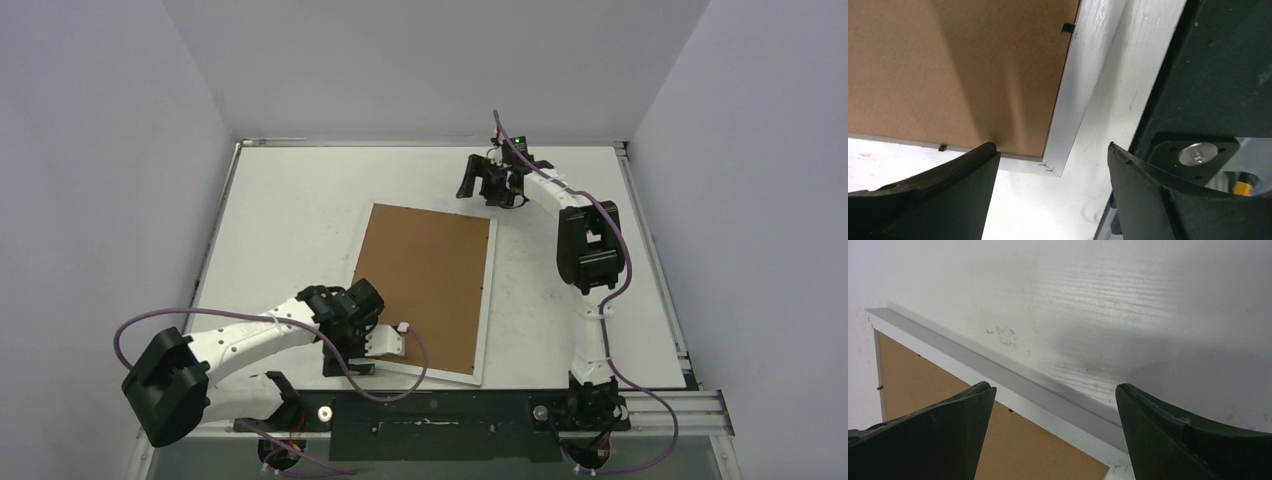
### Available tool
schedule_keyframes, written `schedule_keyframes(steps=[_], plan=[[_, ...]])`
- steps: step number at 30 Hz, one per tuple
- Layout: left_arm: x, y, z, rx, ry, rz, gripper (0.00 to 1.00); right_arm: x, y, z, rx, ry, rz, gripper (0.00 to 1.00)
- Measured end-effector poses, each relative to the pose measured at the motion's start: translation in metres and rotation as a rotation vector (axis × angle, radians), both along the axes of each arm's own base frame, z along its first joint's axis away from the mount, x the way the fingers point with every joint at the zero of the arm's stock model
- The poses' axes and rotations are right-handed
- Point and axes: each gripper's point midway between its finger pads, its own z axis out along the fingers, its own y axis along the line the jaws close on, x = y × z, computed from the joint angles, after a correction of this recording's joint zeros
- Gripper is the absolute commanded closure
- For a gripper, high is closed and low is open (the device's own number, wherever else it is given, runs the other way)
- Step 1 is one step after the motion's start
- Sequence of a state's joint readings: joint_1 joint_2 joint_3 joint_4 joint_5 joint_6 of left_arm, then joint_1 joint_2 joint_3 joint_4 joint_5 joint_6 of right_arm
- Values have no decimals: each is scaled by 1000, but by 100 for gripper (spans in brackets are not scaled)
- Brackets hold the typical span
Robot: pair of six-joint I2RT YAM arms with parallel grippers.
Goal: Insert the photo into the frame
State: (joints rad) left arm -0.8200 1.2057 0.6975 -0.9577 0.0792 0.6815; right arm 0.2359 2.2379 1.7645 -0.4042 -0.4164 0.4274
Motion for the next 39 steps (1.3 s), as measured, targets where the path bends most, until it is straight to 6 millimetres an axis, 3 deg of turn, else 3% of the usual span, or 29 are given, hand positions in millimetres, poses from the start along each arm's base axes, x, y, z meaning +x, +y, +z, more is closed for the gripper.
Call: schedule_keyframes(steps=[5,14,20,23,29,35,39], plan=[[8,1,-12,40,-121,-51,23,6,8,-12,-4,11,7,5],[64,11,-10,51,-472,15,23,5,9,-15,0,-4,1,9],[104,48,-3,96,-578,156,23,-13,-7,-17,3,-22,-46,12],[121,71,-3,139,-596,227,23,-34,-15,-18,-1,-20,-70,12],[165,104,-2,231,-589,360,24,-103,-41,-21,-38,25,-128,13],[225,103,12,206,-658,476,25,-172,-56,-24,-35,73,-174,14],[269,88,26,105,-714,553,25,-217,-49,-24,-2,109,-170,14]])
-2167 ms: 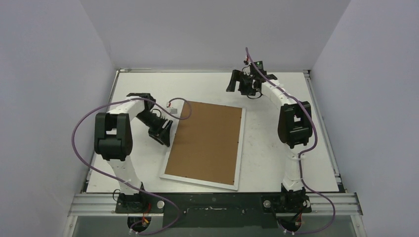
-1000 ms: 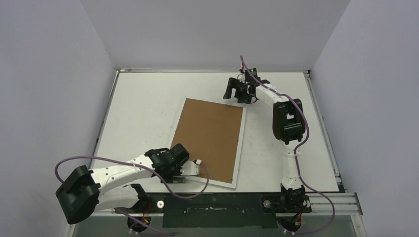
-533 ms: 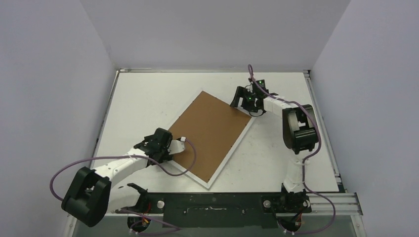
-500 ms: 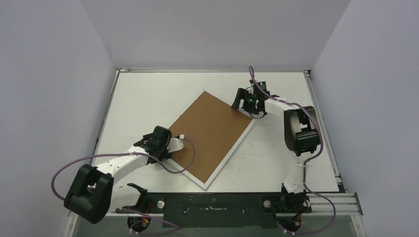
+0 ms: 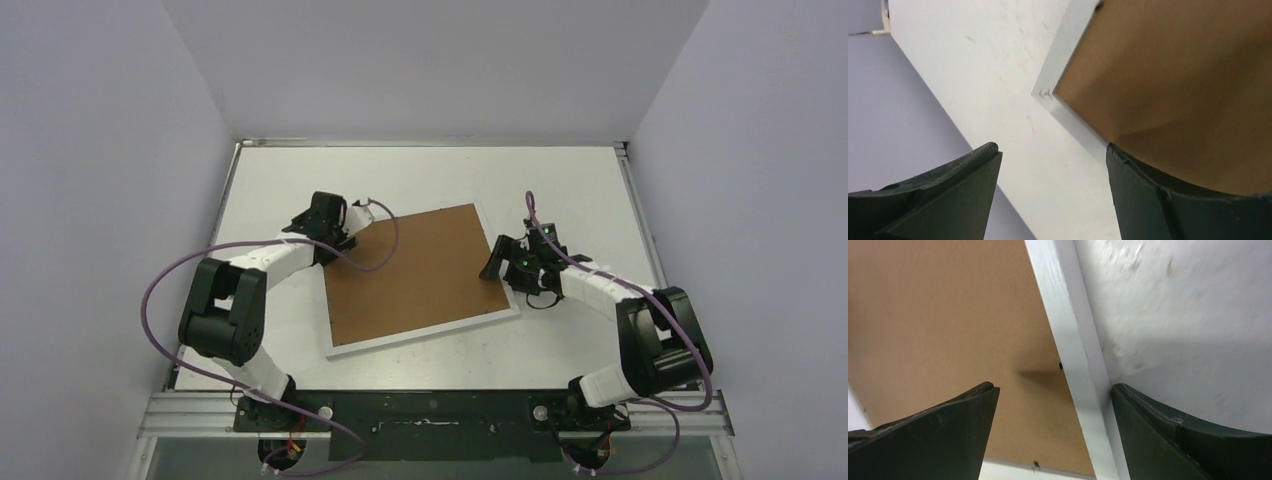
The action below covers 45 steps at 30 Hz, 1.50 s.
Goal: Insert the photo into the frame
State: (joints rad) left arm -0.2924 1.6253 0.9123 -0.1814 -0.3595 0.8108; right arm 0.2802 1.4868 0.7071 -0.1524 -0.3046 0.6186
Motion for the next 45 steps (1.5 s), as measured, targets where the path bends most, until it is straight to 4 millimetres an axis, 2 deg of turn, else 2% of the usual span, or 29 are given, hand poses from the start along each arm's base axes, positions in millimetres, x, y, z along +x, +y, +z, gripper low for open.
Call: schedule_keyframes(steps=[4,6,8,10,13,16,18,20,23,26,30,40,45], plan=[[31,-18,3,-125,-18,23,26,-32,10,1,50,43,17,12],[39,-16,3,-179,0,58,27,-39,11,2,58,66,17,11],[44,-5,5,-243,32,109,29,-41,7,3,54,90,9,10],[45,14,11,-313,62,180,30,-38,3,10,56,100,-4,10],[41,46,24,-429,99,288,36,-19,-4,28,72,68,-28,10],[26,63,25,-529,159,372,44,-1,-10,45,91,19,-41,9],[10,57,17,-591,231,402,50,6,-13,51,104,3,-48,9],[-8,42,5,-654,317,417,55,14,-14,51,121,0,-51,9],[-31,22,-18,-725,452,447,59,23,-11,44,157,13,-43,10],[-42,9,-34,-791,547,486,63,26,-3,31,198,49,-20,10],[-46,0,-35,-864,589,511,66,21,2,27,225,79,6,12],[-46,-11,-41,-937,644,553,77,7,0,42,238,95,44,14],[-46,-11,-41,-940,645,562,85,10,5,54,266,78,72,15]])
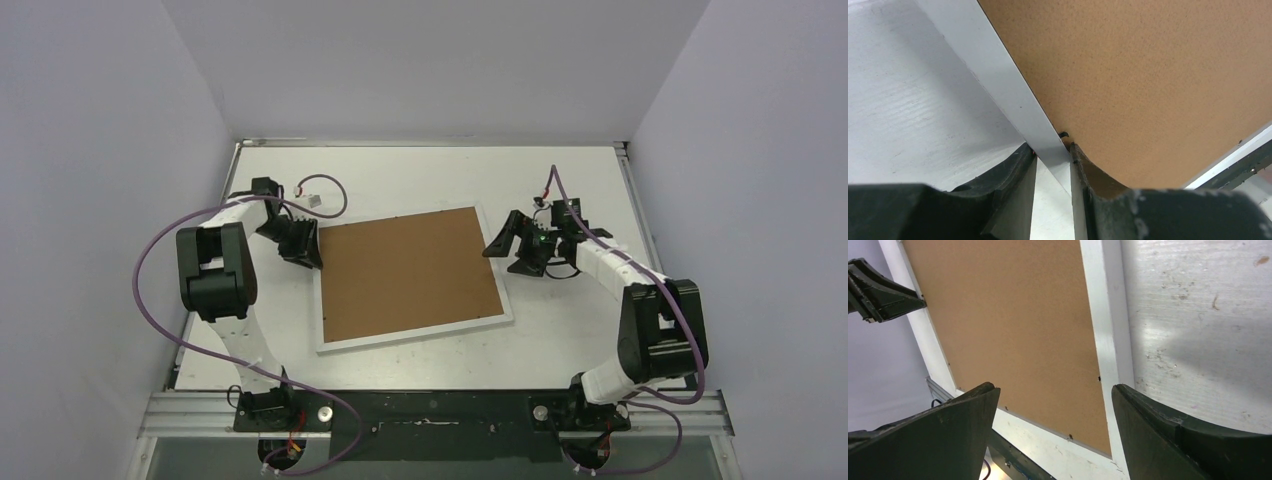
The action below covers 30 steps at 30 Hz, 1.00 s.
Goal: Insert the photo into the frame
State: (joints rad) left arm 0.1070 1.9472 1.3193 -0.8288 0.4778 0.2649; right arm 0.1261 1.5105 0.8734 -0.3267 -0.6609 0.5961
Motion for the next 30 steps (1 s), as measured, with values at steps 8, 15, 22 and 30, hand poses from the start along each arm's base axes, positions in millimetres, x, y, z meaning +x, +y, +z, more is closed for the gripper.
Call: schedule_keyframes(steps=[8,15,22,30], plan=[[0,0,0,-1,3,6,91,0,12,-2,29,22,43,16],[0,0,0,-2,5,12,93,-9,25,-11,32,56,91,16],[0,0,0,-3,7,15,93,-11,26,-18,35,84,97,16],[0,0,0,-4,7,16,95,-12,26,-18,34,85,100,17]])
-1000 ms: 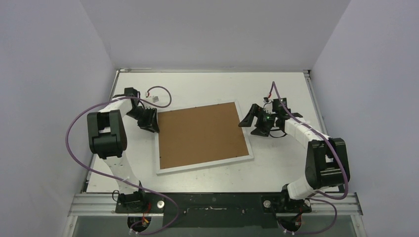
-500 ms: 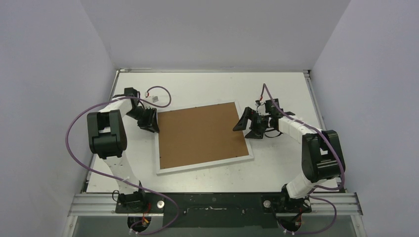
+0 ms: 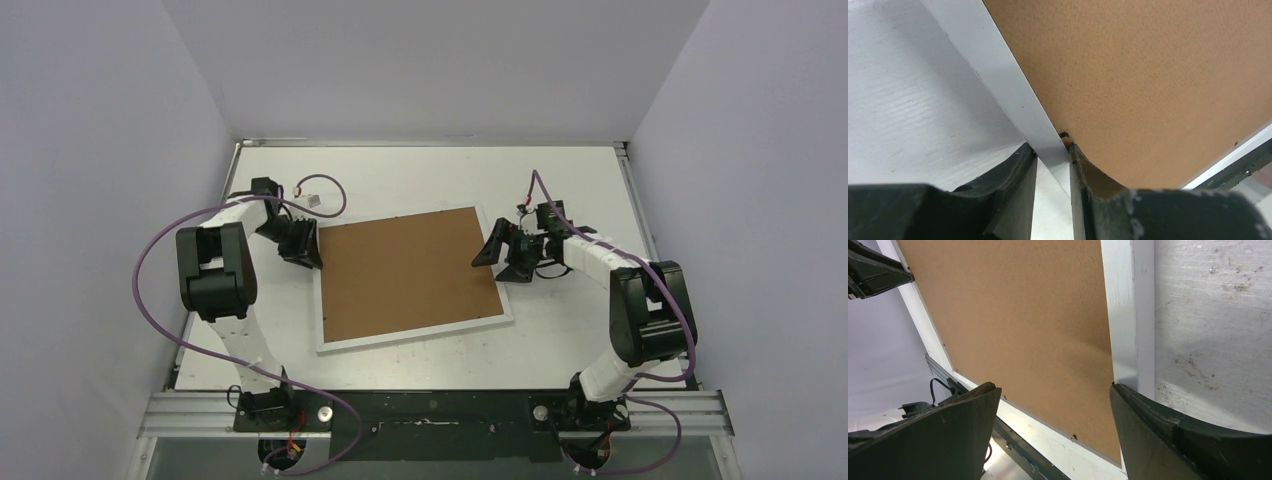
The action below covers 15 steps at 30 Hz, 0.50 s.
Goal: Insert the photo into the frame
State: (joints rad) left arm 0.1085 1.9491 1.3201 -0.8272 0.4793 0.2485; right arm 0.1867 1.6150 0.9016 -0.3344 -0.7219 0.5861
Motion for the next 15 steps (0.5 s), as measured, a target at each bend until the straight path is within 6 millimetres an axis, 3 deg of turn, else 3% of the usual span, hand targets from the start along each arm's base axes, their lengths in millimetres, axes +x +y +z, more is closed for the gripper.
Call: schedule_keyframes(steps=[15], plan=[[0,0,0,-1,0,2,96,-4,5,-1,-14,2,21,17]])
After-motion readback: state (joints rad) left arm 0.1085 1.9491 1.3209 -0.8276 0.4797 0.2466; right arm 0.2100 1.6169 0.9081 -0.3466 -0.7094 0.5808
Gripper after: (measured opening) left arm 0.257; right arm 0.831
